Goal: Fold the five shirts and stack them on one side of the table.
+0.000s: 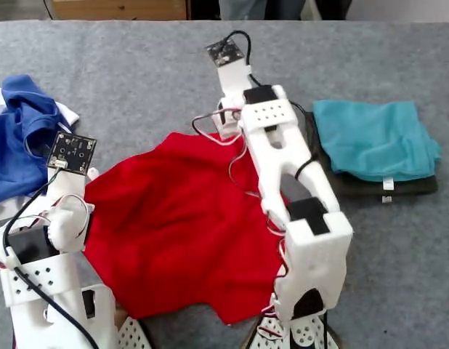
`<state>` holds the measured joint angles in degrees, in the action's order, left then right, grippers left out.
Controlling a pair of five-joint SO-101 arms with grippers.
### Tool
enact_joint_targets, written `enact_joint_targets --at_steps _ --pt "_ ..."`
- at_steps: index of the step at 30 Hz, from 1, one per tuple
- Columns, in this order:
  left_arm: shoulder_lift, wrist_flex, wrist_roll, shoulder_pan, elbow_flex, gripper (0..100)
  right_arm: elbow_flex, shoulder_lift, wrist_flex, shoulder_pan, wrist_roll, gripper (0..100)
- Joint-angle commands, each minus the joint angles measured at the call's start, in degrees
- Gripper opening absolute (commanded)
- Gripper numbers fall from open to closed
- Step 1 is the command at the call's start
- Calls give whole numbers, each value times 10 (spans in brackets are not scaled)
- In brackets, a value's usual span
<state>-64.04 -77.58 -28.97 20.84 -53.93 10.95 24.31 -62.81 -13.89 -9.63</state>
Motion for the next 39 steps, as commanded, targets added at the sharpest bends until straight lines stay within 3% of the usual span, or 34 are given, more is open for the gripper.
enact_joint_targets --at_steps 1,7,16,18,22,31,39 --pt "-4 -4 -1 -3 5 29 92 15 -40 16 26 243" --pt "-4 -2 -1 -3 6 29 150 74 -127 25 6 240" --pt "-4 -2 -1 -7 6 29 167 198 -135 88 -25 237" --pt "-4 0 -1 -7 6 29 189 217 -138 86 -25 191" --pt "-4 -2 -1 -5 6 29 237 226 -167 83 -30 8" --pt "-4 -4 -1 -2 1 29 354 226 -388 84 -64 14" --pt "-4 0 -1 -3 1 29 107 86 -385 105 -110 13"
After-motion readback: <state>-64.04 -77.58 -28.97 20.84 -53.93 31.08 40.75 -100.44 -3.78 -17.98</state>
